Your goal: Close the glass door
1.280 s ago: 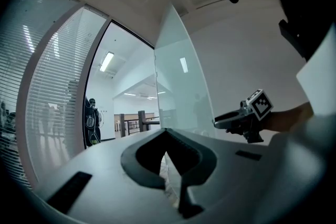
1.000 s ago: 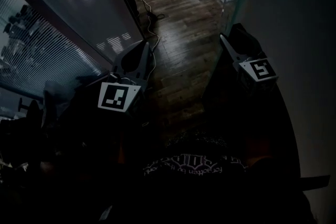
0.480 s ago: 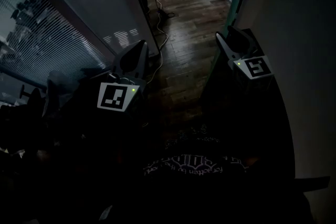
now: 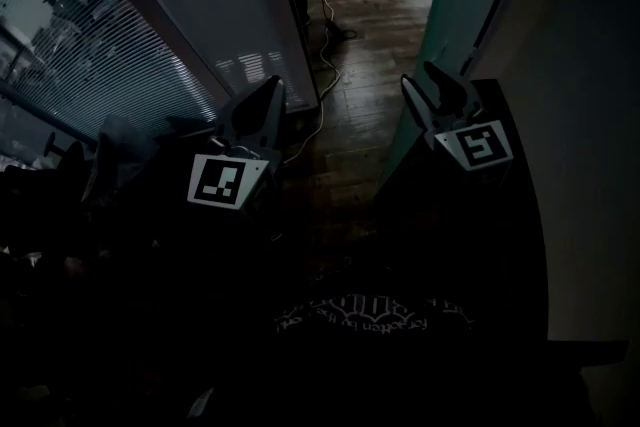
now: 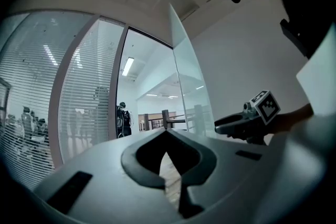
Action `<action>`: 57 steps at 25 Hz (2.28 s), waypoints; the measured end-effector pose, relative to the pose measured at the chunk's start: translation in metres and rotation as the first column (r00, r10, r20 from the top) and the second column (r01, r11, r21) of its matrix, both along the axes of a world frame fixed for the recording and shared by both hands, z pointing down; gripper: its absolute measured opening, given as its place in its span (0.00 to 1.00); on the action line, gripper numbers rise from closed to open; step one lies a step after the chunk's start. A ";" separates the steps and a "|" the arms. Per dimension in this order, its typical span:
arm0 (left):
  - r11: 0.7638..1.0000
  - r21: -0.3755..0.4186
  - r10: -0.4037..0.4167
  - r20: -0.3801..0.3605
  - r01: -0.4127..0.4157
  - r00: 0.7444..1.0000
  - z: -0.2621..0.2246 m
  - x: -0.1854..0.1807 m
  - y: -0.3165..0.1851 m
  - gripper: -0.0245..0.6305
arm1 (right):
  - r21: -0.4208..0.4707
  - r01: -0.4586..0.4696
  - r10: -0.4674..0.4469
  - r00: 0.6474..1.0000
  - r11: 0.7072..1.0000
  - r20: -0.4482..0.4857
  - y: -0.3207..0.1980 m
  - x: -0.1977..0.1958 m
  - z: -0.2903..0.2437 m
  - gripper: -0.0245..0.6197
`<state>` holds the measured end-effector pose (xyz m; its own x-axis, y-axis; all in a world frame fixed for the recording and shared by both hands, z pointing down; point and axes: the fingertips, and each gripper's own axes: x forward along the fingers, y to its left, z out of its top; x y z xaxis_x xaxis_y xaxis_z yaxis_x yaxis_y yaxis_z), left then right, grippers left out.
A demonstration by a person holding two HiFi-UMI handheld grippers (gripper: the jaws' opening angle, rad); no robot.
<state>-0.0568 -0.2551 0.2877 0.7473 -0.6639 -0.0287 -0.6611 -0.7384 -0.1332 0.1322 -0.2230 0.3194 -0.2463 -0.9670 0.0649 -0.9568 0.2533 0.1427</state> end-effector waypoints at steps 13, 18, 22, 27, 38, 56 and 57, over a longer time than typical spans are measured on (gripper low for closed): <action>0.992 0.001 -0.126 0.005 0.126 0.992 0.002 -0.012 -0.024 0.02 | -0.018 0.150 -0.151 0.987 0.988 -0.051 -0.052 -0.032 0.002 0.29; 0.984 0.000 -0.178 0.003 0.178 0.984 0.001 -0.028 -0.036 0.02 | -0.026 0.172 -0.173 0.984 0.985 -0.041 -0.077 -0.046 0.003 0.29; 0.981 0.013 -0.195 0.008 0.195 0.981 0.003 -0.033 -0.030 0.02 | -0.030 0.183 -0.184 0.982 0.983 -0.037 -0.083 -0.051 0.006 0.29; 0.975 -0.002 -0.221 0.009 0.221 0.975 0.006 -0.047 -0.051 0.02 | -0.031 0.188 -0.189 0.981 0.982 -0.034 -0.115 -0.060 0.004 0.29; 0.976 0.004 -0.217 0.011 0.217 0.976 0.000 -0.077 -0.123 0.02 | -0.037 0.161 -0.163 0.985 0.986 -0.054 -0.171 -0.083 0.005 0.29; 0.986 0.027 -0.167 -0.013 0.167 0.986 -0.010 -0.109 -0.206 0.02 | -0.032 0.084 -0.085 0.995 0.996 -0.049 -0.256 -0.100 0.003 0.29; 0.986 0.026 -0.165 -0.016 0.166 0.986 -0.010 -0.109 -0.207 0.02 | -0.033 0.082 -0.084 0.995 0.996 -0.048 -0.259 -0.100 0.003 0.29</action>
